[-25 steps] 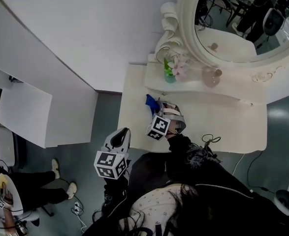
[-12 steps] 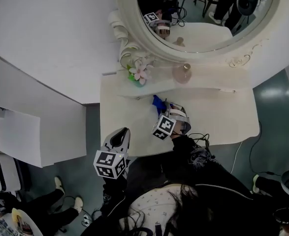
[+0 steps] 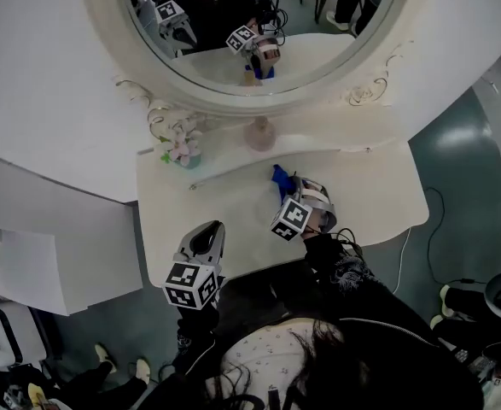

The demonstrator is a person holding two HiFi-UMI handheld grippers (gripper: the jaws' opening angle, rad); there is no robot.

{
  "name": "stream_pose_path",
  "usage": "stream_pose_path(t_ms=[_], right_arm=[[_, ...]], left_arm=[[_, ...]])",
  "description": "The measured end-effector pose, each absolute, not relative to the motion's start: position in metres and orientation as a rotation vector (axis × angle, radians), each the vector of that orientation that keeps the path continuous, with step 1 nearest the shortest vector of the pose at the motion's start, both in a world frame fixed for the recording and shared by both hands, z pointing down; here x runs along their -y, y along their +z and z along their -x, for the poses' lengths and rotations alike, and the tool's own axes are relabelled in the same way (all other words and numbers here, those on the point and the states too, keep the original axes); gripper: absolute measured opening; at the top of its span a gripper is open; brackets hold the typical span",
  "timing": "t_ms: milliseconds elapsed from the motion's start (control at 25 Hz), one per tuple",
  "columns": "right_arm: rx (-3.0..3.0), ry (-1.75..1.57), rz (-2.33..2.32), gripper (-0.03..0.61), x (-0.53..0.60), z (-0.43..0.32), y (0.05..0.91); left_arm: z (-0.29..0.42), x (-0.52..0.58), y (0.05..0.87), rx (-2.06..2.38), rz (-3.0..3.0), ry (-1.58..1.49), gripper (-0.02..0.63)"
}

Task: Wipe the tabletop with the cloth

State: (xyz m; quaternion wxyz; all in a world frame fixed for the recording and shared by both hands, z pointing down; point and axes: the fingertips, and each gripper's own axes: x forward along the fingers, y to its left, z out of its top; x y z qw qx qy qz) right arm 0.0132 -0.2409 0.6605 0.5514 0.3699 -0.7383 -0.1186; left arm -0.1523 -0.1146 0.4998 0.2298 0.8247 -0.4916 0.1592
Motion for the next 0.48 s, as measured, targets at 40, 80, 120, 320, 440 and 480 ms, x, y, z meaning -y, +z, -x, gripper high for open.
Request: stream_pose_path(t_ms=[40, 80, 120, 320, 440, 480], right_arm=[[1.737, -0.274, -0.887, 0.071, 0.243, -0.028, 0.660], [1.727, -0.266, -0.898, 0.071, 0.246, -0.043, 0.661], [1.719, -0.256, -0.909, 0.071, 0.249, -0.058, 0.662], [1.672, -0.186, -0.990, 0.071, 0.259, -0.135, 0.666], [1.641, -0.172, -1.021, 0.071, 0.263, -0.180, 0.664], [1.629, -0.174, -1.031, 0.071, 0.265, -0.195, 0.663]], left_arm=[[0.141, 0.118, 0.499, 1.341, -2.279, 0.440, 0.002], [0.131, 0.122, 0.499, 1.330, -2.288, 0.442, 0.002], [0.120, 0.126, 0.499, 1.319, -2.296, 0.445, 0.002], [0.067, 0.149, 0.501, 1.257, -2.337, 0.464, 0.002], [0.031, 0.161, 0.502, 1.213, -2.366, 0.471, 0.002], [0.019, 0.164, 0.503, 1.199, -2.374, 0.474, 0.002]])
